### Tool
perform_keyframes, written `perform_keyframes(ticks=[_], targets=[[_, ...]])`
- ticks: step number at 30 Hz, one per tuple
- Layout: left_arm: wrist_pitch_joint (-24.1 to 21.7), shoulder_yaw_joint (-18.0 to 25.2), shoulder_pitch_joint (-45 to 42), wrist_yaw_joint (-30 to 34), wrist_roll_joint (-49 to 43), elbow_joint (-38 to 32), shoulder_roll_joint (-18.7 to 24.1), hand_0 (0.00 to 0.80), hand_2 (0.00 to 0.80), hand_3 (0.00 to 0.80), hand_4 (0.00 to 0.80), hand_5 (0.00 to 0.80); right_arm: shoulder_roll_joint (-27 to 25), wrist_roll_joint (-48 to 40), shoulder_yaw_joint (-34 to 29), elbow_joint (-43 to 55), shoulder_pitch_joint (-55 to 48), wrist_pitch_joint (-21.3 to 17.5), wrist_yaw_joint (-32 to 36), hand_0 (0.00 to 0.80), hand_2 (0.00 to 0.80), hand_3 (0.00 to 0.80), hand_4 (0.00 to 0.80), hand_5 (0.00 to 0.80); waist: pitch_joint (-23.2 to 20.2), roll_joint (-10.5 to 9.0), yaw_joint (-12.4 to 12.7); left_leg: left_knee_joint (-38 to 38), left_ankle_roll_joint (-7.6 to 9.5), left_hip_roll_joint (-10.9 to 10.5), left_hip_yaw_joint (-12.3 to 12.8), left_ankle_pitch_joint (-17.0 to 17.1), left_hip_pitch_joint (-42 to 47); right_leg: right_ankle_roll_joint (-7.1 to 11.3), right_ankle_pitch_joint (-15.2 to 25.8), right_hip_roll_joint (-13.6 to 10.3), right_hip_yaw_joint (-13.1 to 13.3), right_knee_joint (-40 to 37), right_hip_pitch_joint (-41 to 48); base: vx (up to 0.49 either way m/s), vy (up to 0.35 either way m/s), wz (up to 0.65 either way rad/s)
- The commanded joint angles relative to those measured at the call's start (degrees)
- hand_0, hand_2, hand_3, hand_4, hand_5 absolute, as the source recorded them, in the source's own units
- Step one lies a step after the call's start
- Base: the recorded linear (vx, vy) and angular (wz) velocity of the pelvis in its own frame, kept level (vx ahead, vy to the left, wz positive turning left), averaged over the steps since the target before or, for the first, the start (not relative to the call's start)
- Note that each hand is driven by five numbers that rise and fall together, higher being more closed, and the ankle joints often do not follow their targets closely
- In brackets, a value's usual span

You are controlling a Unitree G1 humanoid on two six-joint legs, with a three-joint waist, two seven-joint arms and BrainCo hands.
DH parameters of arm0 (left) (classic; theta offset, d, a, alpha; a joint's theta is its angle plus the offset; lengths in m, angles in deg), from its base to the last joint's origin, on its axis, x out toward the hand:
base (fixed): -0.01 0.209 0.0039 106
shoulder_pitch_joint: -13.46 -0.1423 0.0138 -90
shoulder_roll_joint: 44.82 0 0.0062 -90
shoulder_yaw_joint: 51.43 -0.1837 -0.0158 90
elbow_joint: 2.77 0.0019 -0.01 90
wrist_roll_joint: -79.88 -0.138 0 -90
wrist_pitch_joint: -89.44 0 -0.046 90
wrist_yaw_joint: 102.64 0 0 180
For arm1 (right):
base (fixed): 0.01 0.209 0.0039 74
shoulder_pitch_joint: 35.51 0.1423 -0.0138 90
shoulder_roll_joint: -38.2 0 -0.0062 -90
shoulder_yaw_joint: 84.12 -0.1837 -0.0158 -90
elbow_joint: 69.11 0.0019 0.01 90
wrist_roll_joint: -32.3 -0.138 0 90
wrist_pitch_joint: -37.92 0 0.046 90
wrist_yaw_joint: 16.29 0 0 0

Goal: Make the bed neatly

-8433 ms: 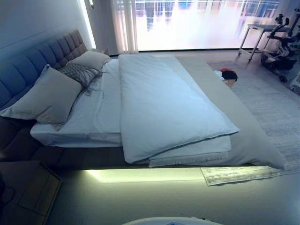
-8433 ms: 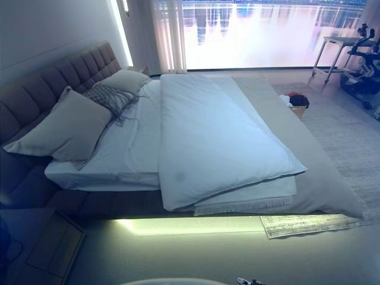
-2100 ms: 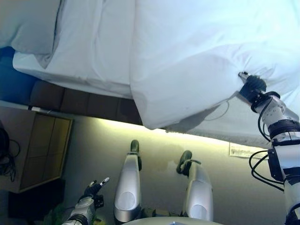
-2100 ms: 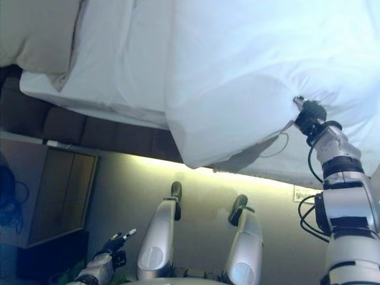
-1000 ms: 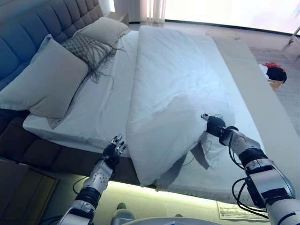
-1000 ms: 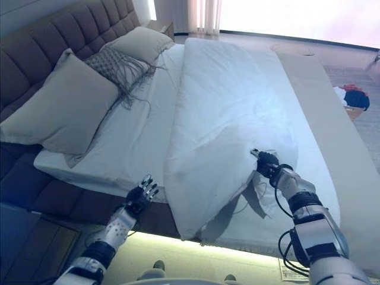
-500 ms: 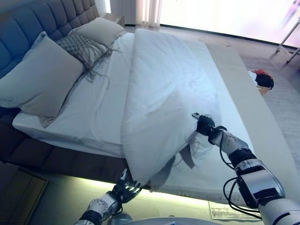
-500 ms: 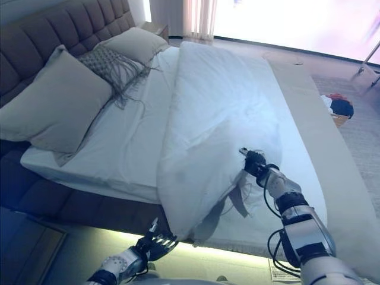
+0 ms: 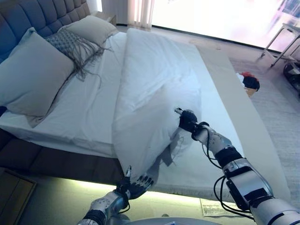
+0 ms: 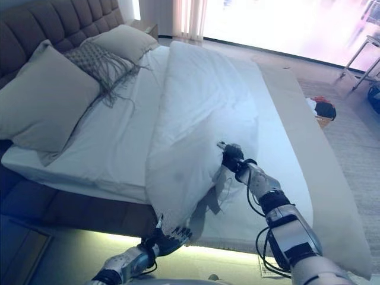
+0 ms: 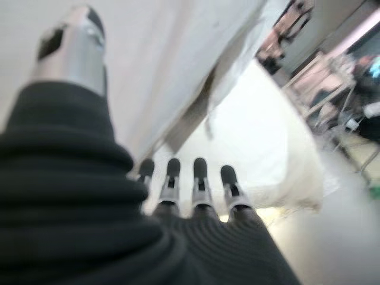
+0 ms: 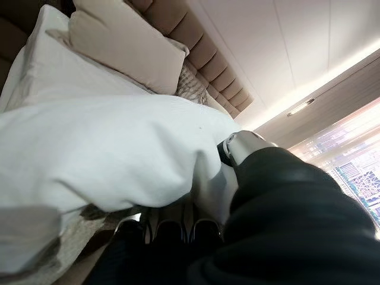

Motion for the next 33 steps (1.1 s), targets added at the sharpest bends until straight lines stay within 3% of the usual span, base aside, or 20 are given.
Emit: perform_keyframes(ticks=[1,9,20,26,33], targets=[[0.5,-4.0,6.9,0.1,6.1,1.0,-4.0,0.000,0.000,0.000,0.000,0.000,1.6,-5.7,0.0,12.0,5.4,-4.6,2.3,0.800,0.800,0.800,0.800,0.800,-2.0,-0.14,-1.0,0.2,0.03,3.3,1.4,-1.4,-1.4,3.82,-1.1,-5.3,0.0,0.6,-0.4,0.006,-0.012,-0.07],[-3.8,-3.9,11.0,0.1,10.5,0.2,-5.7,0.000,0.000,0.000,0.000,0.000,4.0,-5.7,1.7,19.2,2.8,-4.2,-1.4,0.800,0.800,0.800,0.800,0.800,-1.4,-0.25,-3.3,0.5,-0.35,3.8,2.2,-1.1,-1.8,3.82,-0.7,-4.9,1.5,0.7,-1.6,-0.010,-0.026,-0.12],[-12.5,0.1,18.3,5.8,10.5,1.2,-6.9,0.000,0.000,0.000,0.000,0.000,3.4,-6.6,3.5,24.7,1.8,-4.8,-1.6,0.800,0.800,0.800,0.800,0.800,1.2,-2.35,-5.4,1.2,-0.58,4.7,2.3,-0.5,-4.4,3.59,-0.8,-3.8,3.1,2.1,-4.9,-0.045,-0.055,-0.09],[-18.4,4.0,21.1,6.7,10.5,0.8,-5.9,0.000,0.000,0.000,0.000,0.000,2.2,-6.4,2.8,25.1,1.9,-4.9,-0.9,0.800,0.800,0.800,0.800,0.800,2.7,-3.55,-5.6,1.6,-0.64,5.1,1.6,-0.4,-6.0,3.44,-0.8,-3.3,3.0,2.4,-6.0,-0.071,-0.041,-0.04],[-20.2,6.3,20.5,6.3,10.5,0.8,-5.0,0.000,0.000,0.000,0.000,0.000,0.5,-5.9,2.0,23.4,1.7,-4.5,-1.7,0.800,0.800,0.800,0.800,0.800,3.3,-3.51,-4.8,1.6,-0.54,4.7,0.3,-0.5,-6.5,3.34,-1.1,-3.7,2.1,2.3,-5.7,0.001,0.008,0.03]])
